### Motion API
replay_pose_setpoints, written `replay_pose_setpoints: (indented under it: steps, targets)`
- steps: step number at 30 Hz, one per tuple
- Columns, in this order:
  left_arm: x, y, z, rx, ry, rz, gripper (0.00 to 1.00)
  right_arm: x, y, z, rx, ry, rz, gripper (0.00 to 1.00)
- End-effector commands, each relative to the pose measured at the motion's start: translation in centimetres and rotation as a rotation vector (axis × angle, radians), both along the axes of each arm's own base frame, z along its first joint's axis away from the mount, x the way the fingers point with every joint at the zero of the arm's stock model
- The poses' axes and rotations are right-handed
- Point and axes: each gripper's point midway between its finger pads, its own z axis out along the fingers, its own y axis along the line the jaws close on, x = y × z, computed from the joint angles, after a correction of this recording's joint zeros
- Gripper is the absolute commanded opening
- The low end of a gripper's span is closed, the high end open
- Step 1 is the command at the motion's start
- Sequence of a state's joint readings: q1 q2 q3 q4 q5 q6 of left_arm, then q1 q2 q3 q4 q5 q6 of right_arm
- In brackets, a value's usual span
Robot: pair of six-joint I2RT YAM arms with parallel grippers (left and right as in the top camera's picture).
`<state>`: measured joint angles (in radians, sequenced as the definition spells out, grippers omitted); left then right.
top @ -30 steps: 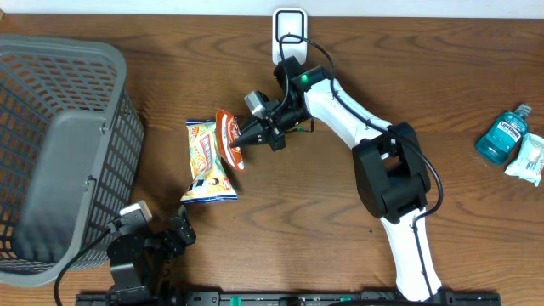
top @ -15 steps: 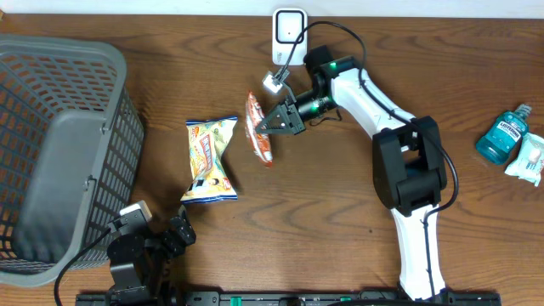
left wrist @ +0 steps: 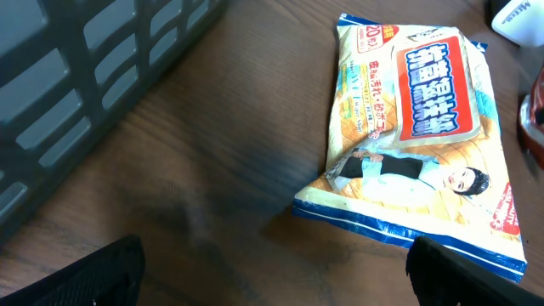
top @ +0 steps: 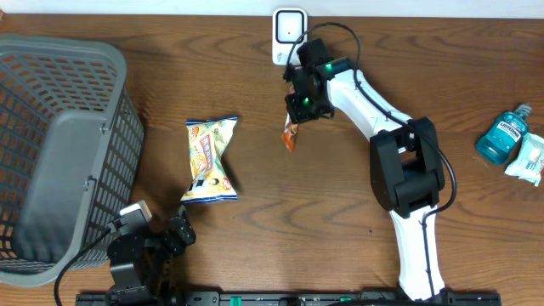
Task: Scan the item barcode
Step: 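Move the candy bar up to the scanner window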
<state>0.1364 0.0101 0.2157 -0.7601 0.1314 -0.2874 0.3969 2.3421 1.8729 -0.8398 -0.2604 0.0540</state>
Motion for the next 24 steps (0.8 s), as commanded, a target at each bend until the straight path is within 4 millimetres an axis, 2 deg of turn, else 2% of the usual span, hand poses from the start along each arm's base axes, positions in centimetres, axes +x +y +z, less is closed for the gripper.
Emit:
replay_pose_setpoints:
  steps: [1,7,14,21,24]
  targets:
    - [0.0,0.1,0.4,0.012,-0.011,0.001,0.98,2.2,-0.8,2.2,-0.047,-0.101,-0.071,0.01]
    - [0.0,0.1,0.4,0.012,-0.010,0.001,0.98,3.6,0.3,5.1,-0.016,-0.159,-0.067,0.01]
    - [0.0,0.1,0.4,0.012,-0.011,0.001,0.98,6.4,2.4,10.5,0.041,-0.317,-0.020,0.01]
    - [0.0,0.1,0.4,0.012,-0.010,0.001,0.98,9.4,3.5,12.0,0.100,-0.445,-0.038,0.01]
    - [0.0,0.1,0.4,0.012,-0.011,0.001,0.98,10.6,3.2,12.3,0.091,-0.480,-0.080,0.01]
